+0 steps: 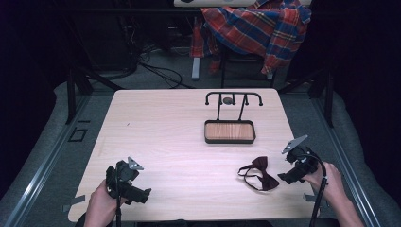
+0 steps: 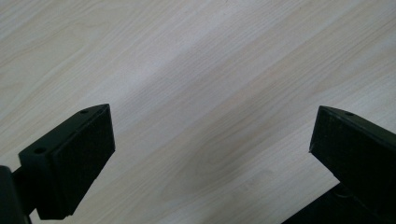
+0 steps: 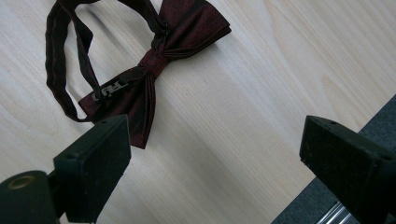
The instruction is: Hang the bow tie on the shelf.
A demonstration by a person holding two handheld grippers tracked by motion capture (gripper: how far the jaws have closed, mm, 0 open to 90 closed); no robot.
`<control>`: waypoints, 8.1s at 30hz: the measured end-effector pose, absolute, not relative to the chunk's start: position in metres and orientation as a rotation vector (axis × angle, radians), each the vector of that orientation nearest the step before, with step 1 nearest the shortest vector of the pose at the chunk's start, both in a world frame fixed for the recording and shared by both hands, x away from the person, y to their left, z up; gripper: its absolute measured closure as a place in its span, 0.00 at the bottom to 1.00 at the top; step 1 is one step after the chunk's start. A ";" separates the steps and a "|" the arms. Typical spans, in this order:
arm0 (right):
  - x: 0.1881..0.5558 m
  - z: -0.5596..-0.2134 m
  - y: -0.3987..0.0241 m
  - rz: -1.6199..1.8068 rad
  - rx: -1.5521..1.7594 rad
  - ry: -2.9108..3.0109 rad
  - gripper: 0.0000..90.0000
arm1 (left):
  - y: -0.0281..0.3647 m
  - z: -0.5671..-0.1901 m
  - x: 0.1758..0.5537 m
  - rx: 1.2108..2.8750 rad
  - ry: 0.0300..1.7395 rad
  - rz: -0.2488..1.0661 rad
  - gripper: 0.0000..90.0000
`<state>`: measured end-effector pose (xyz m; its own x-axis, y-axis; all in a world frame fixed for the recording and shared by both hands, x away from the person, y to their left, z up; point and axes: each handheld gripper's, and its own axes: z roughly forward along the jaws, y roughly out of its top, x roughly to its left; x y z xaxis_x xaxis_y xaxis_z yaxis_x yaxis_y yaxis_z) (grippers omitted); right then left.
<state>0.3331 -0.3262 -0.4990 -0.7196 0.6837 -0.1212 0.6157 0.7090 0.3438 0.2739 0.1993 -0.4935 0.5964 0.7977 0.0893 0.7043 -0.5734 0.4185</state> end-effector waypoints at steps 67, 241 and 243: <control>0.373 -0.538 -0.229 0.222 0.655 2.835 0.73 | 0.201 -0.493 0.274 2.475 1.215 0.368 0.00; 0.470 -0.395 -0.278 0.710 1.284 2.137 0.98 | 0.200 -0.493 0.272 2.485 1.204 0.383 0.00; 0.473 -0.399 -0.280 0.720 1.318 2.130 0.98 | 0.200 -0.493 0.272 2.485 1.205 0.383 0.00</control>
<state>0.4732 -0.2802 -0.3993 -0.3844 0.9097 -0.1571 0.6278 0.3824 0.6779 0.2721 0.2003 -0.4932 0.6016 0.7940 0.0875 0.6990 -0.5763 0.4234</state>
